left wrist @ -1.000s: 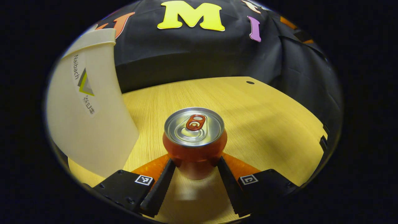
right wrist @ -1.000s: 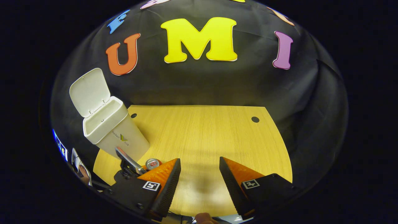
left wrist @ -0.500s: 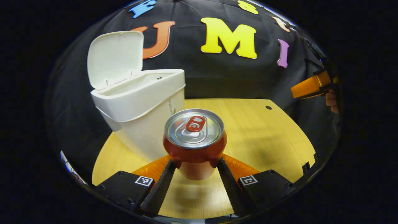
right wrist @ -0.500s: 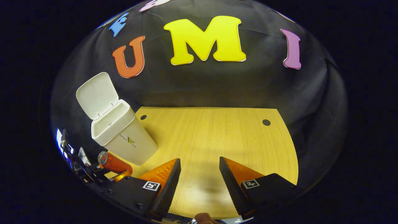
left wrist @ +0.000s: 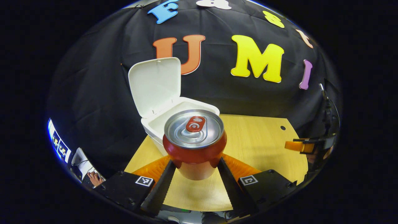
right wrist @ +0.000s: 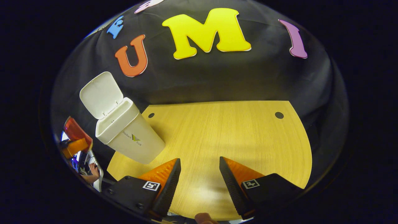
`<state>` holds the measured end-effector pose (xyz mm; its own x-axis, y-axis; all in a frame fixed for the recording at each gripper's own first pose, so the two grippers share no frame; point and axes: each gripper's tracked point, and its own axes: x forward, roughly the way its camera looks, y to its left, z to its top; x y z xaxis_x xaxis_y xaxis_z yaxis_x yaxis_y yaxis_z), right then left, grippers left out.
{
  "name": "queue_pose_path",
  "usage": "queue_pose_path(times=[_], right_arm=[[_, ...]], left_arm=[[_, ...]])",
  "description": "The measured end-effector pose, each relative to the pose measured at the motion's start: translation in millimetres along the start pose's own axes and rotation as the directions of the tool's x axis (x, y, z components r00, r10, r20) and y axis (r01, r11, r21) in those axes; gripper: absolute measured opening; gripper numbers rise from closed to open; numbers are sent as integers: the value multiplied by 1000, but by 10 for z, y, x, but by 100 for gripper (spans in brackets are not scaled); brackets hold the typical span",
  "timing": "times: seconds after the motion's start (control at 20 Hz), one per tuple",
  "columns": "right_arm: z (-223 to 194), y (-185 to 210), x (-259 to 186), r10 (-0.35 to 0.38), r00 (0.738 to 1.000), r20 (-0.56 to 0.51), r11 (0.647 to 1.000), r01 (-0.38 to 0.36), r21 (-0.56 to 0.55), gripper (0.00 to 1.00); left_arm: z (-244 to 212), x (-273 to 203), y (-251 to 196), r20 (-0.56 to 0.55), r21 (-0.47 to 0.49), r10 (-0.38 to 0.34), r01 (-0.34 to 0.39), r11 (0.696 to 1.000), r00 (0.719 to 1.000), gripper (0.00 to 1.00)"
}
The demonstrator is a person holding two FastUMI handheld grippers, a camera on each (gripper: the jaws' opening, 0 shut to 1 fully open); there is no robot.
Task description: Press the lid of the desktop garbage bin to open it, pick up the crumpled paper on the desktop and throw it into the bin, then pick up the pop can on the desktop and drop it into the bin, and finally close the garbage bin lid.
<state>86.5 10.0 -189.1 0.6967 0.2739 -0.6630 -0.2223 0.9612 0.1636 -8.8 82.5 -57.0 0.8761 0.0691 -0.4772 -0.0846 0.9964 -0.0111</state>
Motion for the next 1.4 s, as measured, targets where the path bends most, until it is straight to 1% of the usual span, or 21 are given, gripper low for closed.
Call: queue_pose_path(times=[0.05, 0.1, 0.2, 0.35, 0.45, 0.65, 0.75, 0.85, 1.15, 1.4], right_arm=[[-34, -72, -23, -5, 1000, -6, 1000, 5, -1, 75], [-70, -151, -56, -13, 1000, -14, 1000, 13, -5, 80], [-82, -314, -131, -36, 999, -12, 999, 36, -4, 80], [-134, -517, -243, -70, 998, -1, 998, 70, 8, 81], [-245, -604, -289, -92, 996, -19, 995, 92, 26, 81], [-421, -746, -372, -140, 989, -45, 989, 142, 43, 81], [-478, -750, -401, -150, 987, -55, 987, 153, 55, 81], [-506, -749, -418, -162, 985, -59, 985, 165, 50, 81], [-499, -719, -415, -176, 983, -56, 982, 179, 59, 81], [-520, -633, -384, -170, 984, -57, 984, 172, 34, 81]], left_arm=[[144, 12, 91, 21, -12, 21, -21, 1000, 1000, 85], [279, 72, 158, 39, -11, 42, -42, 999, 998, 86], [483, 218, 293, 50, 3, 79, -79, 997, 996, 85], [656, 468, 353, 65, 13, 99, -100, 995, 993, 85], [691, 702, 381, 50, 12, 106, -107, 994, 993, 85], [635, 1142, 373, 11, -29, 90, -89, 996, 996, 85], [556, 1322, 382, -27, -37, 87, -88, 995, 996, 86], [554, 1445, 357, -33, -40, 81, -82, 996, 996, 86], [629, 1416, 267, 3, -40, 45, -45, 998, 999, 87], [750, 1269, 444, 46, -35, 116, -114, 993, 992, 89]])
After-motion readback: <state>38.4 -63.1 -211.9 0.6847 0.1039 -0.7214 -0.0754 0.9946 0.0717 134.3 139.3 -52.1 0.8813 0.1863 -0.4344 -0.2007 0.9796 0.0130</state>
